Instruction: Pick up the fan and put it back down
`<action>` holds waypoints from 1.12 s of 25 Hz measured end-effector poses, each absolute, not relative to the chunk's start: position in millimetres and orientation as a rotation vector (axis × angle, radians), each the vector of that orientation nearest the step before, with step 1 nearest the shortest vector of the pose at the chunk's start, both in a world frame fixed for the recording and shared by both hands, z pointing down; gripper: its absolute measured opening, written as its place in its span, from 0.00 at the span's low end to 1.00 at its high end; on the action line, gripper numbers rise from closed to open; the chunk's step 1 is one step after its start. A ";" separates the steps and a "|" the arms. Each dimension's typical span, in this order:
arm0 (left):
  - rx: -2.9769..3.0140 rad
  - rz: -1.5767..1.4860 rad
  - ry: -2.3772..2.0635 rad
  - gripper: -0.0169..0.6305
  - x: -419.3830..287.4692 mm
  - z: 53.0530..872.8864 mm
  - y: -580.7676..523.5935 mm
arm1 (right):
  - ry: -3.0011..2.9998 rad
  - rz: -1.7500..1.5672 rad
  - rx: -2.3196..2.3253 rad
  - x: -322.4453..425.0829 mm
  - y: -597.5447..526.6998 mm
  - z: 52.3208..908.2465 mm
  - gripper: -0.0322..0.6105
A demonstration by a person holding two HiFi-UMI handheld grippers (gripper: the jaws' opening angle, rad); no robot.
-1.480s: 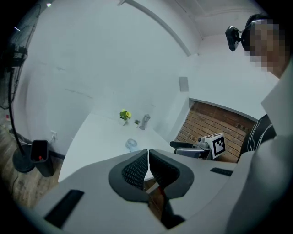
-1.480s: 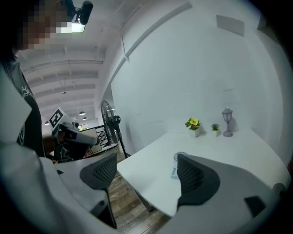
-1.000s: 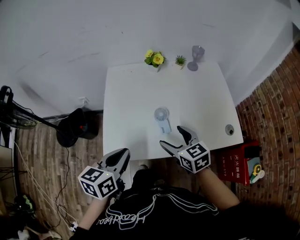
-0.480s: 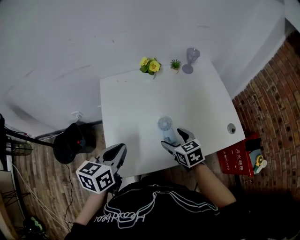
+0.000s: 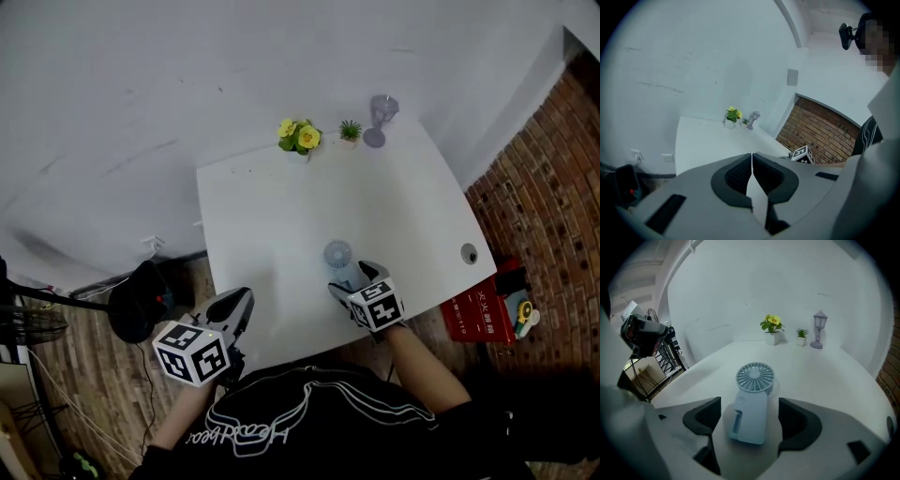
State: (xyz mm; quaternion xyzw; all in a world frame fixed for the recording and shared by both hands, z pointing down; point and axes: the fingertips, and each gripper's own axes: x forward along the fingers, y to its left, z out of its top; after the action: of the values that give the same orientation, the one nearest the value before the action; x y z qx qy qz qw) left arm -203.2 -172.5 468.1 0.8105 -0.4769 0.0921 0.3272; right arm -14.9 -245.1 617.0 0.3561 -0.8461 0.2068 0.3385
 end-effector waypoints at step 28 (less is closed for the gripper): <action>2.146 0.253 -1.225 0.08 -221.7 471.4 -170.6 | -2.252 0.712 1.033 -13.4 -246.5 596.2 0.39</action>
State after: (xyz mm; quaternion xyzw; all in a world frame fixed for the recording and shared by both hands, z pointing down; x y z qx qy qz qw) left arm -221.7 -170.6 471.4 0.8178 -0.4666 0.0965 0.3229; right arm -13.4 -246.5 596.2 0.3848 -0.8392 0.2653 0.2781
